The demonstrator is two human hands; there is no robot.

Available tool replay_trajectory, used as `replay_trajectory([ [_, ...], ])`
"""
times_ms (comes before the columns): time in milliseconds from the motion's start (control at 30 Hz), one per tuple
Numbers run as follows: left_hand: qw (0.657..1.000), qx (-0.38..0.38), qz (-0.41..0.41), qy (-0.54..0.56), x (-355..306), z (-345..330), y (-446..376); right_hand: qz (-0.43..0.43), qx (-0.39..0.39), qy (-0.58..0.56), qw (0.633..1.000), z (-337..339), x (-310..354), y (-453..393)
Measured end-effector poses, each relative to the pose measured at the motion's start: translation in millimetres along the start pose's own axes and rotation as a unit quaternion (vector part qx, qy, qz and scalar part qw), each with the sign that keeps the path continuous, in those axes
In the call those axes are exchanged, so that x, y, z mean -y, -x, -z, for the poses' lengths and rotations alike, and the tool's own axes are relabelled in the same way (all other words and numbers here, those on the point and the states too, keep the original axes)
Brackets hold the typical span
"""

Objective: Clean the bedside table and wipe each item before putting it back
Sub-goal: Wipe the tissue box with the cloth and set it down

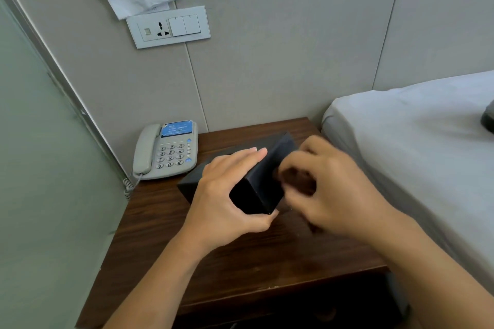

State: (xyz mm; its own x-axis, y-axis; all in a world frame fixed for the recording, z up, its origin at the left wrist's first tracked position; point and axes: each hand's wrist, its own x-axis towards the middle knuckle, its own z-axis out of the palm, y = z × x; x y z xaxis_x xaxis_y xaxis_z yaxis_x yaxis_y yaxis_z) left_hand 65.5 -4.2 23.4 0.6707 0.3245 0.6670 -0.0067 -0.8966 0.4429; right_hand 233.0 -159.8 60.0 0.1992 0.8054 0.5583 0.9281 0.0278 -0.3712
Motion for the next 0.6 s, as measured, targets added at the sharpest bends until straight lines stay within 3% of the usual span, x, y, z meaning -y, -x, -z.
replay_trajectory([
  [100,1.0,0.009,0.0,0.009,0.4,0.4,1.4,0.07,0.095,-0.056,0.991,1.7,20.8,9.4],
  [267,1.0,-0.014,-0.003,-0.004,-1.1,-1.7,-1.0,-0.057,-0.011,0.033,0.998,1.6,-20.1,-9.3],
  [467,1.0,-0.014,0.003,0.012,4.0,3.5,1.2,0.037,0.059,-0.053,0.996,-5.0,13.5,4.9],
  [600,1.0,-0.003,-0.002,-0.01,3.1,1.8,2.2,-0.06,-0.059,-0.029,0.996,-7.1,-23.7,-20.3],
])
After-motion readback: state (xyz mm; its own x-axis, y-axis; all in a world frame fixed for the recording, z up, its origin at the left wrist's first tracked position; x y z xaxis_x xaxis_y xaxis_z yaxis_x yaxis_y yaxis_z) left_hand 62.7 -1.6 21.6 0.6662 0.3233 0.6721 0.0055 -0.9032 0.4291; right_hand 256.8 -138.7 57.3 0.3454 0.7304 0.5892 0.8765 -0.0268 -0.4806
